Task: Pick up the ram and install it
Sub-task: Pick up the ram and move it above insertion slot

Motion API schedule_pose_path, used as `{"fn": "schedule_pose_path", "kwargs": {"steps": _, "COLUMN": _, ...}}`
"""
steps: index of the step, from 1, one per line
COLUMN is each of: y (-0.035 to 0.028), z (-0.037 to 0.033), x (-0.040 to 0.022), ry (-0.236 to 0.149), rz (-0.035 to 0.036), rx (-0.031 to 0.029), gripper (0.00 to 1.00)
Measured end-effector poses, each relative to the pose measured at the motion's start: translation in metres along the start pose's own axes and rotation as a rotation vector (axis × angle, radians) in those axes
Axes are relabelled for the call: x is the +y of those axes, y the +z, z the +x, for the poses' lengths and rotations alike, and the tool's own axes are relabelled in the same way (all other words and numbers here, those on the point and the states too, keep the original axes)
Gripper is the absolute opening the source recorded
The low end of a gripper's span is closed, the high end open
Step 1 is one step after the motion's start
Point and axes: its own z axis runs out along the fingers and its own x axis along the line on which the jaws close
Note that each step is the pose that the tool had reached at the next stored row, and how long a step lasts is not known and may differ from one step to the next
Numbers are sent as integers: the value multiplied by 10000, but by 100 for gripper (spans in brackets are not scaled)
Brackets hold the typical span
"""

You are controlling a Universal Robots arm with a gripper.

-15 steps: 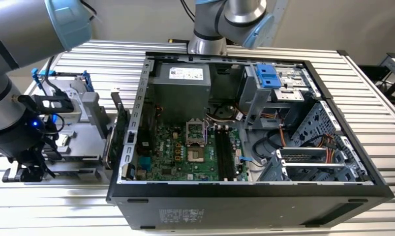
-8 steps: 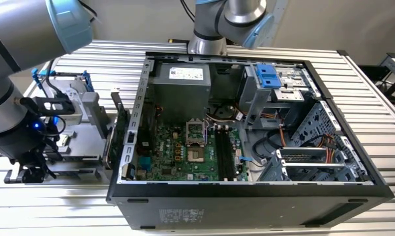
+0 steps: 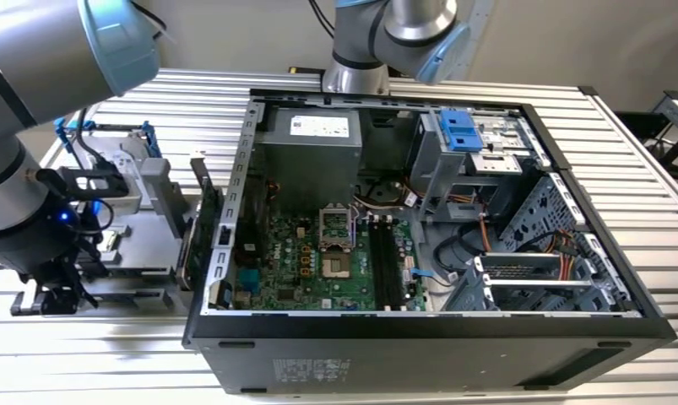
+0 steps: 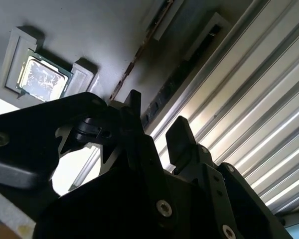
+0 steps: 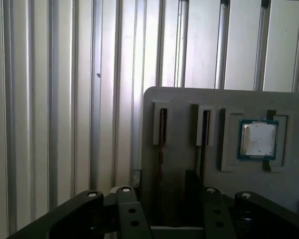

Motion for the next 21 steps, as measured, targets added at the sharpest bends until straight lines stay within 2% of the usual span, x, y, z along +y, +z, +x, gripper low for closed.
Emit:
{"fn": "schedule_pose_path", "kwargs": {"steps": 4, "y": 19, "z": -50, "x": 0, "ry": -9, "rz": 13, "rx": 55, "gripper": 100}}
{"fn": "schedule_pose_path", "kwargs": {"steps": 6, "y": 28, "z": -52, "x": 6, "ry": -8, "rz": 13, "rx": 75, "gripper": 100}}
{"fn": "schedule_pose_path", "kwargs": {"steps": 13, "y": 31, "z": -20, "x": 9, "ry": -7, "rz": 3, "rx": 77, "gripper": 100}}
{"fn": "schedule_pose_path", "kwargs": {"steps": 17, "y": 34, "z": 49, "x": 12, "ry": -8, "rz": -1, "rx": 79, "gripper": 100}}
{"fn": "schedule_pose_path", "kwargs": {"steps": 21, "y": 50, "z": 40, "x": 12, "ry": -6, "rz": -1, "rx": 91, "gripper": 100}}
